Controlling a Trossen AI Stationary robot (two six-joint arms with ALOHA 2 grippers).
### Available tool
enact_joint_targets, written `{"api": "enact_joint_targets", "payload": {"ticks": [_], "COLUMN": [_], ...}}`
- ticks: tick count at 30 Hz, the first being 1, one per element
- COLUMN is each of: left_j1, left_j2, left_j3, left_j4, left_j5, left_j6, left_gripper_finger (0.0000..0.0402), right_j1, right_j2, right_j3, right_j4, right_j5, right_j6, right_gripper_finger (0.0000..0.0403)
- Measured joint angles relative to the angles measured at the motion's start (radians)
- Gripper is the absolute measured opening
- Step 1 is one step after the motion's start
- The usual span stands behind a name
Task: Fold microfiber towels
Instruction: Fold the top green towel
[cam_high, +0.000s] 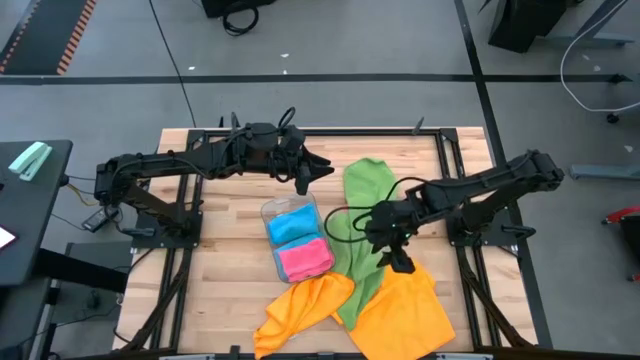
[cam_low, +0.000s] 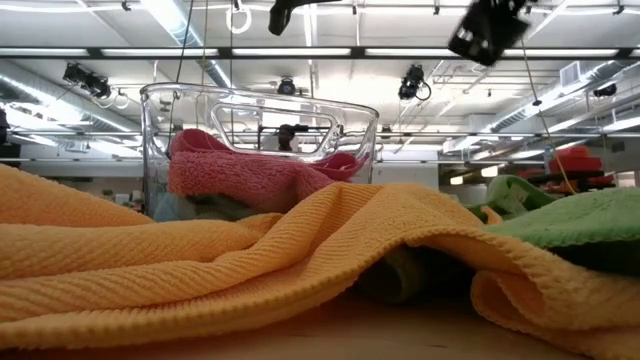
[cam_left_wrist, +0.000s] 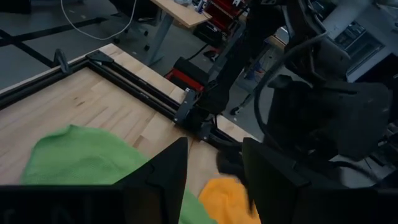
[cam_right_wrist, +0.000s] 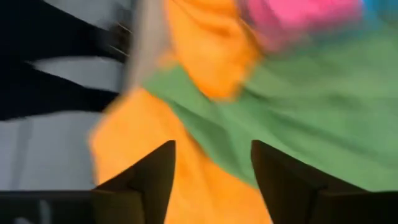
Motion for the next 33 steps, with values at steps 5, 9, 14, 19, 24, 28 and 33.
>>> {"api": "enact_joint_targets", "payload": {"ticks": [5, 9, 14, 19, 24, 28, 33], "left_j1": [-0.001, -0.017, -0.063, -0.12, -0.171, -0.204, -0.24], "left_j2": [0.0, 0.0, 0.0, 0.0, 0.0, 0.0, 0.0], "left_j3": [0.0, 0.0, 0.0, 0.0, -0.001, -0.001, -0.001], "left_j4": [0.0, -0.003, -0.056, -0.148, -0.212, -0.214, -0.22], "left_j5": [0.0, 0.0, 0.0, 0.0, 0.0, 0.0, 0.0], "left_j6": [-0.001, -0.017, -0.028, -0.028, -0.028, -0.028, -0.026], "left_gripper_finger": [0.0162, 0.0162, 0.0162, 0.0162, 0.0162, 0.0162, 0.0162], "right_j1": [-0.046, -0.094, -0.213, -0.337, -0.464, -0.564, -0.665], "right_j2": [-0.002, -0.002, -0.002, -0.002, -0.002, -0.002, 0.004], "right_j3": [0.0, -0.019, -0.105, -0.209, -0.259, -0.322, -0.389], "right_j4": [-0.182, -0.152, -0.134, -0.08, 0.025, 0.195, 0.337], "right_j5": [0.201, 0.287, 0.271, 0.227, 0.219, 0.208, 0.209], "right_j6": [-0.087, -0.175, -0.266, -0.332, -0.371, -0.41, -0.448], "right_gripper_finger": [0.0237, 0.0227, 0.0214, 0.0209, 0.0208, 0.0208, 0.0208]}}
